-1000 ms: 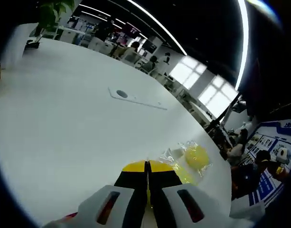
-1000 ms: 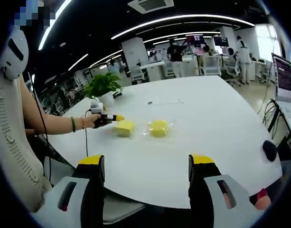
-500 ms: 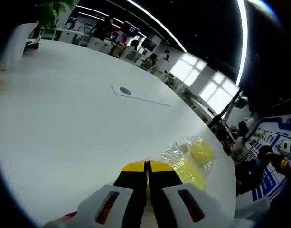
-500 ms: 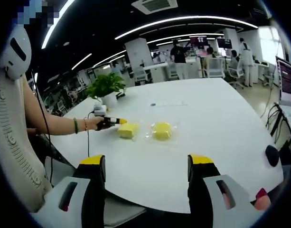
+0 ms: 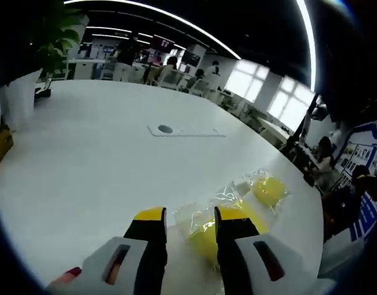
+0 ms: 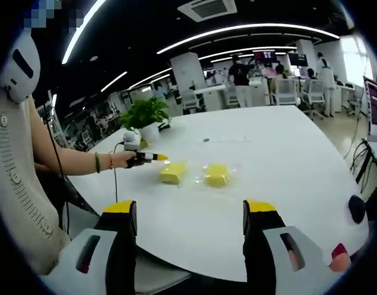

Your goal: Compare the silicone blocks by pressing each to a similar depth, holding the contact briefly, and releasing to observe deformation and rebound differences across the visible hardness samples.

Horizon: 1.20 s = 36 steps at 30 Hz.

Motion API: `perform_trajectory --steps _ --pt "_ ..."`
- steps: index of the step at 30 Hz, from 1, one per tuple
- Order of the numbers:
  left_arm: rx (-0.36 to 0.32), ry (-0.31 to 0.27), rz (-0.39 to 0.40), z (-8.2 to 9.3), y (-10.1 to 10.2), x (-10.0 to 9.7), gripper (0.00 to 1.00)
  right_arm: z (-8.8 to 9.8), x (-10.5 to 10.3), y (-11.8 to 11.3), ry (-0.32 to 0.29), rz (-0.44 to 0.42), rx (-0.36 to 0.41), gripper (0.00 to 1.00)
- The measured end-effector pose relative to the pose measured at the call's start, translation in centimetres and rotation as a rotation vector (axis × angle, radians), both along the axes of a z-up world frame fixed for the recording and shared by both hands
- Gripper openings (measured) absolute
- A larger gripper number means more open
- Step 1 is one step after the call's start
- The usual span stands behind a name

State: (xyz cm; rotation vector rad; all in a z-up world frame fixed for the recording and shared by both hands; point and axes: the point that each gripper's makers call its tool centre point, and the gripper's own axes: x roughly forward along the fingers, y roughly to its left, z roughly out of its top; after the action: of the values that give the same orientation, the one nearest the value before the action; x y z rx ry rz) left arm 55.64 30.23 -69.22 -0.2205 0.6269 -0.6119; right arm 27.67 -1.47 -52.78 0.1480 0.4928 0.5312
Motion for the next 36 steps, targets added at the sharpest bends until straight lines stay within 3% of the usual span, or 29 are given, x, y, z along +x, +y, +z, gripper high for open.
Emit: perform_trajectory --steps 18,22,31,36 --pt "0.116 -0.087 -0.03 7.1 -0.9 -6.7 0.39 2.1 0.8 0.7 -0.104 0.09 0.064 0.63" --pt "0.04 -0.113 -0.001 9.4 -1.6 -7.7 0.4 2.3 0.8 1.1 -0.113 0.127 0.081 0.62" --pt "0.014 -0.202 0.014 13.7 -2.5 -10.8 0.42 2.6 1.1 1.8 -0.132 0.196 0.101 0.63" --pt "-0.03 -0.219 0.022 15.2 -2.8 -12.9 0.42 2.8 1.0 2.0 -0.131 0.234 0.124 0.65"
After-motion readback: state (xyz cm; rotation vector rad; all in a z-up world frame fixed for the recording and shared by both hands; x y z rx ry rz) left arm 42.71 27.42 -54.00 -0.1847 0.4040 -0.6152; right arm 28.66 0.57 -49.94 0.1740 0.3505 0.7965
